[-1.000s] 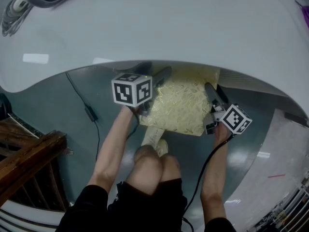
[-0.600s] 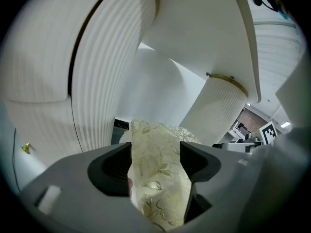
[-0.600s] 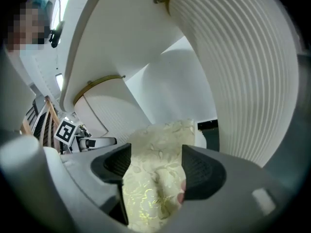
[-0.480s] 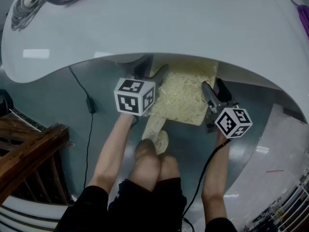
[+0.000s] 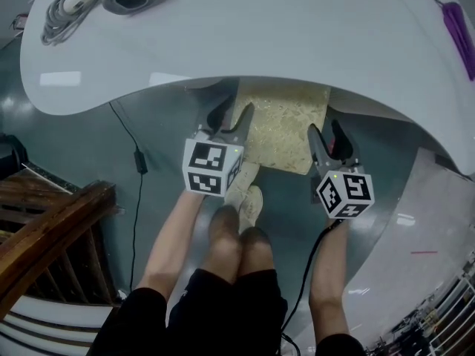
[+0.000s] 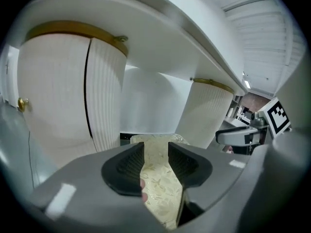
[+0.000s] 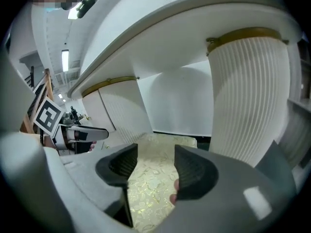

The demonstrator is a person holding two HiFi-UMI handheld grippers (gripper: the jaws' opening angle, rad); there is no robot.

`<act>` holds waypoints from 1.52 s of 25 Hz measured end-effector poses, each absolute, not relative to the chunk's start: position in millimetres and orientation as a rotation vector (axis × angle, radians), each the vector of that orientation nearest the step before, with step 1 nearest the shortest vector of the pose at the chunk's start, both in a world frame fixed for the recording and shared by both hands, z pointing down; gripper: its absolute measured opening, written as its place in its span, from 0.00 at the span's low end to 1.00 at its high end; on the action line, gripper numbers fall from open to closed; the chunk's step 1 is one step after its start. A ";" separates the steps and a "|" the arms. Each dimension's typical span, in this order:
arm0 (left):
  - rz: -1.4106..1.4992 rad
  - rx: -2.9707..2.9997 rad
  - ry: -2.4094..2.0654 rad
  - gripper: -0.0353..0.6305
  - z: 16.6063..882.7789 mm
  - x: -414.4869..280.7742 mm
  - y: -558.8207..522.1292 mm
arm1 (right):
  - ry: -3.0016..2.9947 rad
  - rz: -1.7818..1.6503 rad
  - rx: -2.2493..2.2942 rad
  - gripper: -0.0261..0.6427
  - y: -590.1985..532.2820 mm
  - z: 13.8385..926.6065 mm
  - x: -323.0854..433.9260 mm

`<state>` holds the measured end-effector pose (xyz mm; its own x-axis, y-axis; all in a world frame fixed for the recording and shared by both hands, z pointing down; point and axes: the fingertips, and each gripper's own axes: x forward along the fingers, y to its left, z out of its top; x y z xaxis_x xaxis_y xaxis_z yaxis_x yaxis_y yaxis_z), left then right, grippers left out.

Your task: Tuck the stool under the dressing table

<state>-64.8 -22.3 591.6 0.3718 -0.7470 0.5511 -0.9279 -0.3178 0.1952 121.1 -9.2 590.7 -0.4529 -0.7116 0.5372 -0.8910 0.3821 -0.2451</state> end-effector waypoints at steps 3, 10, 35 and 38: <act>0.520 2.185 -1.471 0.26 571.2 -63.5 -18.5 | -2.305 0.698 1.420 0.36 -6.1 569.0 119.3; 0.504 2.228 -1.533 0.19 513.4 -63.9 -11.0 | -2.311 0.622 1.475 0.29 5.9 513.8 119.1; 0.362 2.379 -1.665 0.08 252.2 -45.4 21.3 | -2.370 0.372 1.648 0.15 41.2 250.7 139.7; 0.356 2.396 -1.659 0.08 228.7 -42.1 25.3 | -2.379 0.354 1.662 0.12 42.7 223.9 140.1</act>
<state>-42.1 25.3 228.7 0.3389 -0.8877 0.3116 -0.9374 -0.3469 0.0310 140.1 42.7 223.9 -0.3377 -0.8881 0.3119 -0.9404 0.3324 -0.0716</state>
